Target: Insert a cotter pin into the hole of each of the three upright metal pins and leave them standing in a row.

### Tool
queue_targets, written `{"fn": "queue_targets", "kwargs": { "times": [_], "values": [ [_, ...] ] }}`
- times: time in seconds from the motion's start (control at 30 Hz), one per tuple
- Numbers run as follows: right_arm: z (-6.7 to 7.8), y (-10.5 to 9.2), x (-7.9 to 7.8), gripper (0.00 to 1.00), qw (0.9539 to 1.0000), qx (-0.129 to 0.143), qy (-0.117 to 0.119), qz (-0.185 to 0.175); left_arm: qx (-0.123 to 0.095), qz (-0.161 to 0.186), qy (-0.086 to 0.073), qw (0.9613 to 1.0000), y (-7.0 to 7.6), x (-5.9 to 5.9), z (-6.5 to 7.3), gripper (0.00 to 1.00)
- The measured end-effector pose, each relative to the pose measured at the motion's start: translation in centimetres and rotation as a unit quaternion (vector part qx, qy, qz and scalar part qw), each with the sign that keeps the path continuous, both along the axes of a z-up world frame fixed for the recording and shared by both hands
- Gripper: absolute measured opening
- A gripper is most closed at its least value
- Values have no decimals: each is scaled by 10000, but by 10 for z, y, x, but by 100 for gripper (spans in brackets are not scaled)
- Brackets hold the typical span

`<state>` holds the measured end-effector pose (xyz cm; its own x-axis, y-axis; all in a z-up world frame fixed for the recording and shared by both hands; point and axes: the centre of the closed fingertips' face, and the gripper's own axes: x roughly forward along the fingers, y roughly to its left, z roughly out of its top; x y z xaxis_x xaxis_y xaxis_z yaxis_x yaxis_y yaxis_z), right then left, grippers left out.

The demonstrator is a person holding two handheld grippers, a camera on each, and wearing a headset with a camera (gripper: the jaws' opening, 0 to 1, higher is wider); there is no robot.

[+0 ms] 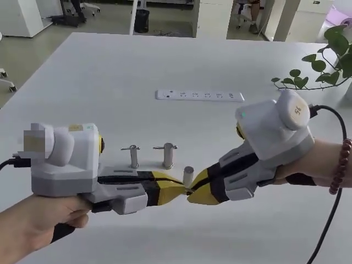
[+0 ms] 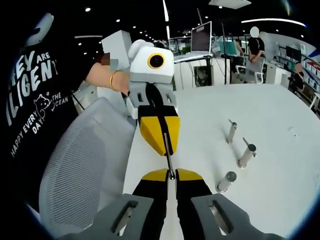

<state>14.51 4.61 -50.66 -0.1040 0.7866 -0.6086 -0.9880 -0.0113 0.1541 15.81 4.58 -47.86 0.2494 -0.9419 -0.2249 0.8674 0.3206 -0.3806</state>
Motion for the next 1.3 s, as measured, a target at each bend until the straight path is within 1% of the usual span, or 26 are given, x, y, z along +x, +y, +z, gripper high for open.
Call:
{"fn": "queue_targets", "kwargs": {
  "times": [0.2,0.37,0.43,0.53,0.57,0.6,0.63,0.67,0.77,0.83,0.87,0.93,0.97,1.0,1.07,1.17,1.23,1.3],
  "values": [
    [1,1,-5,0,10000,-24,8,73,42,-79,-16,10000,0,-4,-1,0],
    [2,1,-9,0,9999,2,72,103,65,-154,-11,9999,1,-7,-1,0],
    [2,0,-12,0,9998,-21,6,213,78,-210,-16,9997,0,-9,-2,0],
    [1,-1,-11,0,9995,-91,-86,289,132,-262,-78,9995,0,-10,-3,1],
    [1,-1,-11,0,9993,-126,-145,312,154,-270,-113,9995,-1,-9,-3,1],
    [0,-2,-10,0,9992,-162,-135,338,176,-298,-140,9993,-1,-10,-3,1],
    [-1,-3,-10,0,9989,-225,-193,366,207,-299,-161,9992,-2,-10,-4,1],
    [-2,-4,-8,0,9984,-271,-293,399,247,-302,-225,9990,-3,-9,-4,1],
    [-4,-7,-6,0,9971,-427,-439,458,368,-289,-265,9986,-4,-8,-8,2],
    [-7,-11,-1,0,9953,-599,-581,489,472,-240,-338,9980,-3,-6,-12,2],
    [-8,-12,0,0,9949,-631,-624,486,490,-214,-336,9980,-2,-5,-13,2],
    [-11,-16,5,0,9932,-785,-721,459,519,-154,-341,9979,-1,-3,-14,4],
    [-13,-20,8,0,9916,-895,-812,462,558,-118,-396,9976,-1,-1,-16,4],
    [-14,-20,9,0,9921,-893,-775,425,583,-90,-417,9974,0,0,-17,5],
    [-16,-23,13,0,9923,-937,-743,320,607,1,-526,9968,0,3,-17,6],
    [-21,-29,20,0,9900,-1125,-819,239,628,171,-566,9963,2,9,-19,9],
    [-24,-32,24,0,9888,-1222,-835,173,722,276,-596,9952,4,12,-23,10],
    [-27,-36,30,0,9873,-1330,-858,96,848,412,-664,9933,7,17,-28,11]
  ]
}}
